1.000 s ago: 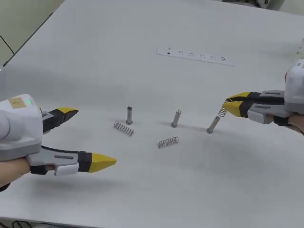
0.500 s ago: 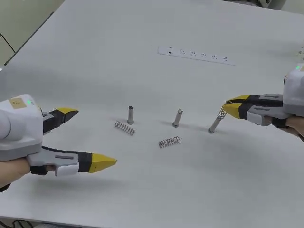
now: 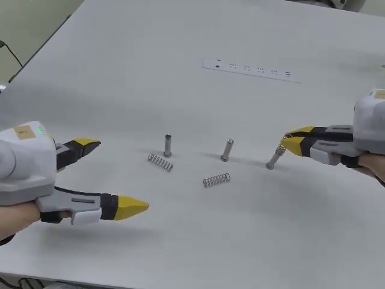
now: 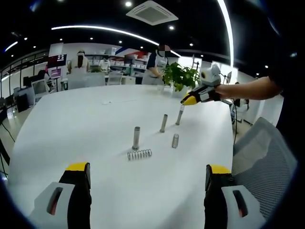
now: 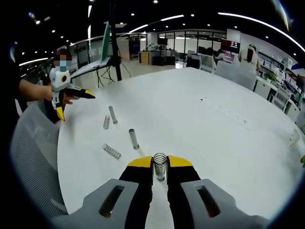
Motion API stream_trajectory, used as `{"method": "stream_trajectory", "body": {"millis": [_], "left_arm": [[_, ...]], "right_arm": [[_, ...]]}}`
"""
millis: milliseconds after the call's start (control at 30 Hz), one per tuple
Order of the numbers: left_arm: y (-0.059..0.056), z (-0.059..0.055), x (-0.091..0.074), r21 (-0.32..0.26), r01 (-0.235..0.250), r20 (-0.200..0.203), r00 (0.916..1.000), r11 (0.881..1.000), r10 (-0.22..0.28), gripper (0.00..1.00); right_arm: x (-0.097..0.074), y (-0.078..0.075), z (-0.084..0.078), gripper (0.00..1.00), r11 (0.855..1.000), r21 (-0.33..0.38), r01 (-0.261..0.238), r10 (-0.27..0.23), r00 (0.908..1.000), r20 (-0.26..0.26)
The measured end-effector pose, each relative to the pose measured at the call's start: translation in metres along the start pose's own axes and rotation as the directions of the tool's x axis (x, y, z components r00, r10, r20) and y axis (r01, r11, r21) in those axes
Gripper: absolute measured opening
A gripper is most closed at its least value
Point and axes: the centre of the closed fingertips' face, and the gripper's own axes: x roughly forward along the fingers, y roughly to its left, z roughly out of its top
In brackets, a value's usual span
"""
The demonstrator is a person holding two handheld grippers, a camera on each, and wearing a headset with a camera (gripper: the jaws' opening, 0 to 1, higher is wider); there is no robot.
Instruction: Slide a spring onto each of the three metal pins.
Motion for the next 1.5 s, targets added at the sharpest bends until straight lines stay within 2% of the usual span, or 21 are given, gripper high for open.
{"method": "stream_trajectory", "body": {"millis": [700, 1067, 1267, 1400, 1500], "left_arm": [[-0.002, -0.004, 0.0, -0.004, 0.003, -0.012, 0.9999, 1.0, -0.003, 0.97], [-0.005, -0.001, 0.002, -0.007, 0.013, -0.001, 0.9999, 1.0, -0.013, 0.97], [-0.006, 0.003, 0.001, -0.008, 0.017, 0.009, 0.9998, 1.0, -0.016, 0.98], [-0.006, 0.005, 0.0, -0.005, 0.017, 0.009, 0.9998, 1.0, -0.017, 0.98], [-0.005, 0.006, -0.001, -0.004, 0.013, 0.011, 0.9999, 1.0, -0.013, 0.98]], "right_arm": [[0.021, 0.004, -0.037, 0.08, 1.0, -0.001, -0.011, 0.011, 0.995, -0.1], [0.02, 0.005, -0.036, 0.08, 1.0, -0.022, -0.021, 0.019, 0.994, -0.107], [0.019, 0.008, -0.033, 0.1, 0.999, 0.015, -0.029, 0.031, 0.9945, -0.1], [0.016, 0.008, -0.031, 0.11, 1.0, 0.009, -0.023, 0.024, 0.9952, -0.095], [0.014, 0.008, -0.027, 0.15, 0.999, 0.023, -0.022, 0.024, 0.9962, -0.084]]}}
